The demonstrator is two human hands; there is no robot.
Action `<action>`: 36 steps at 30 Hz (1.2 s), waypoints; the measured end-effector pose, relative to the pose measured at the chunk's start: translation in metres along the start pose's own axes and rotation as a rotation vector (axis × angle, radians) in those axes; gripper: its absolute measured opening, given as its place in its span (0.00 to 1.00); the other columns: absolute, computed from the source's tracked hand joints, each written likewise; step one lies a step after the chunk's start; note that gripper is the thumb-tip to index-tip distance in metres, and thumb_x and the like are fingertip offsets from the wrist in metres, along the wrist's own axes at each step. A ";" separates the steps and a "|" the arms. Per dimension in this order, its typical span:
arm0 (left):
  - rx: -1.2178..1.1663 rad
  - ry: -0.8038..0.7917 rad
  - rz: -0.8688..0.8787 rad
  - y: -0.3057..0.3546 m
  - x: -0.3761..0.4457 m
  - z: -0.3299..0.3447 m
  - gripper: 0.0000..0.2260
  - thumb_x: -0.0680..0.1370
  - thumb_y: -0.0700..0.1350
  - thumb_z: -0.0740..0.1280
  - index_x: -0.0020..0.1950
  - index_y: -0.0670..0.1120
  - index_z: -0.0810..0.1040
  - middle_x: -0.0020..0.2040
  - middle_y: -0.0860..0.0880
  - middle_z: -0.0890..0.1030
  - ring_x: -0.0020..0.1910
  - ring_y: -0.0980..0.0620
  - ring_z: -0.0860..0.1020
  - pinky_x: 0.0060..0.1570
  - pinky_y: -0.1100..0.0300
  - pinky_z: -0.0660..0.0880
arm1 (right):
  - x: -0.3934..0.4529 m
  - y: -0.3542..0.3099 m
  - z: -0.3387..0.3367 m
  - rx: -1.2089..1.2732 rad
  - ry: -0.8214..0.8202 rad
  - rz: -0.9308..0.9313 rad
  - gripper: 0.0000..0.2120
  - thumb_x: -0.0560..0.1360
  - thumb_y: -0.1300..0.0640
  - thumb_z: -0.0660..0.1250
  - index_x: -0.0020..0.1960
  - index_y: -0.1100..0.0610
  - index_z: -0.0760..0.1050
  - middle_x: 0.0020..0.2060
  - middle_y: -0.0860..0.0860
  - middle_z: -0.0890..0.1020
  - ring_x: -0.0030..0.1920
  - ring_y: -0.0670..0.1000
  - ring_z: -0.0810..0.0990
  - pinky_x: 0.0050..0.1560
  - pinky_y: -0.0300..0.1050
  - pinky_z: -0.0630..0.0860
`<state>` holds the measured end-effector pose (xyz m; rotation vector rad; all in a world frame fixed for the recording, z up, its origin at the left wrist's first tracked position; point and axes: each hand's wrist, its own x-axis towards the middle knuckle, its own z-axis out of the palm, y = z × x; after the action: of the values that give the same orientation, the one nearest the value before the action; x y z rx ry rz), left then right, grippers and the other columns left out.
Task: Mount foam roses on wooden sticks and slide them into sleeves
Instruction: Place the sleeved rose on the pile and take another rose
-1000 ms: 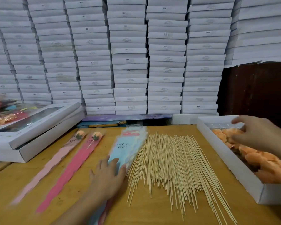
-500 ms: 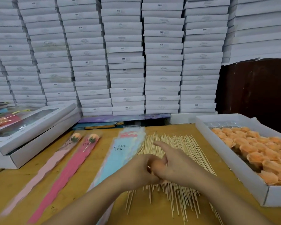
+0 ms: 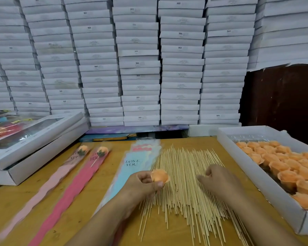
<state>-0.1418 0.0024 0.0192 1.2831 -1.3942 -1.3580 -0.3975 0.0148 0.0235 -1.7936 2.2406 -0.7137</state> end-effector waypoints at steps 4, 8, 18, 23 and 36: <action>-0.105 -0.054 -0.032 -0.005 0.000 -0.003 0.27 0.59 0.49 0.85 0.56 0.45 0.84 0.47 0.49 0.87 0.43 0.56 0.84 0.42 0.62 0.79 | 0.000 0.008 0.006 -0.044 -0.018 0.050 0.17 0.74 0.40 0.69 0.42 0.55 0.73 0.35 0.47 0.78 0.34 0.47 0.76 0.33 0.43 0.70; -0.125 -0.118 -0.008 -0.006 -0.002 -0.005 0.27 0.57 0.50 0.85 0.54 0.45 0.84 0.46 0.50 0.86 0.45 0.55 0.84 0.45 0.61 0.78 | 0.001 0.010 0.009 -0.026 -0.019 0.054 0.17 0.74 0.45 0.70 0.33 0.53 0.69 0.26 0.47 0.70 0.27 0.48 0.69 0.29 0.42 0.63; -0.139 -0.188 -0.032 -0.006 -0.007 -0.004 0.16 0.60 0.44 0.84 0.46 0.49 0.88 0.45 0.50 0.86 0.44 0.56 0.84 0.45 0.62 0.79 | 0.012 0.024 0.008 0.215 0.050 0.055 0.25 0.76 0.50 0.70 0.25 0.52 0.63 0.20 0.47 0.64 0.22 0.49 0.65 0.29 0.41 0.61; -0.198 -0.204 -0.032 -0.006 -0.006 -0.006 0.13 0.61 0.42 0.82 0.44 0.47 0.88 0.44 0.49 0.85 0.44 0.55 0.84 0.44 0.61 0.80 | 0.005 0.017 -0.001 0.460 0.056 -0.041 0.17 0.77 0.53 0.70 0.31 0.59 0.77 0.26 0.53 0.79 0.26 0.46 0.75 0.30 0.38 0.70; -0.574 -0.103 -0.001 -0.003 0.000 -0.013 0.14 0.64 0.43 0.79 0.47 0.41 0.87 0.50 0.39 0.85 0.44 0.50 0.85 0.41 0.60 0.82 | -0.011 0.007 -0.032 1.321 -0.295 -0.110 0.14 0.69 0.53 0.71 0.53 0.54 0.85 0.32 0.52 0.78 0.28 0.46 0.74 0.24 0.38 0.71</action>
<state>-0.1291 0.0006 0.0172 0.8392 -0.9574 -1.6846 -0.4144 0.0345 0.0460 -1.1572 0.9473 -1.3602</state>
